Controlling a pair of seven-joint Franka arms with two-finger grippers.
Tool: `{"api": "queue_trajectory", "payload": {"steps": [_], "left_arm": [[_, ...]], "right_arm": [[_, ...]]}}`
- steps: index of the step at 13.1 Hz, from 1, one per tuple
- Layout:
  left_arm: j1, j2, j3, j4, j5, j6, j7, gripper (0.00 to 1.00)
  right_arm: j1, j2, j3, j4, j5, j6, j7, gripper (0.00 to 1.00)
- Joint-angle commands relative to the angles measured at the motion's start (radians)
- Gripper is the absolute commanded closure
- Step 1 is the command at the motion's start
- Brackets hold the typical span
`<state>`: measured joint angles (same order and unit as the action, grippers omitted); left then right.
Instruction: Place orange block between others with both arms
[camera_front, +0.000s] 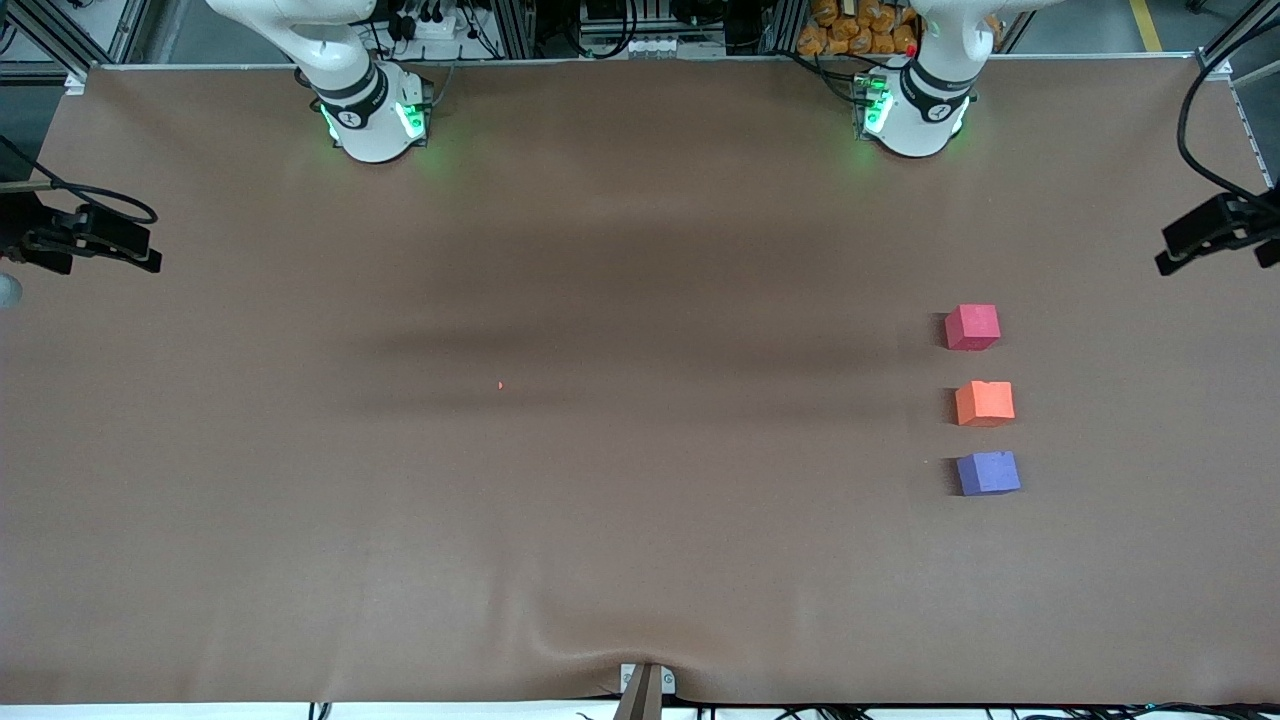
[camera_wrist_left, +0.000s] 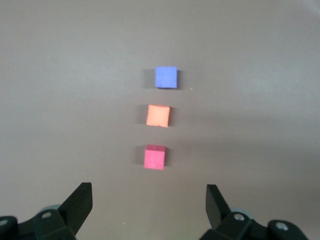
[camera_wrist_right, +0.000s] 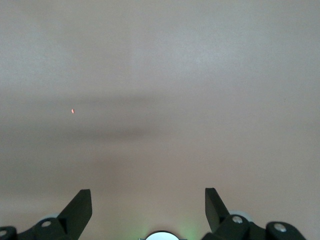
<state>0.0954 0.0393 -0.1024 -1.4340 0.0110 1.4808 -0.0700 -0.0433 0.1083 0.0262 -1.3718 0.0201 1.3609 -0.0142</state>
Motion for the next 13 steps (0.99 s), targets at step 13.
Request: {"api": "queue_trajectory", "payload": {"steps": [13], "left_arm": [[-0.042,-0.177,0.018,-0.197,-0.013,0.041,-0.051,0.00]], "right_arm": [[0.003,-0.012,-0.003,0.003,0.003,-0.019,-0.007,0.00]]}}
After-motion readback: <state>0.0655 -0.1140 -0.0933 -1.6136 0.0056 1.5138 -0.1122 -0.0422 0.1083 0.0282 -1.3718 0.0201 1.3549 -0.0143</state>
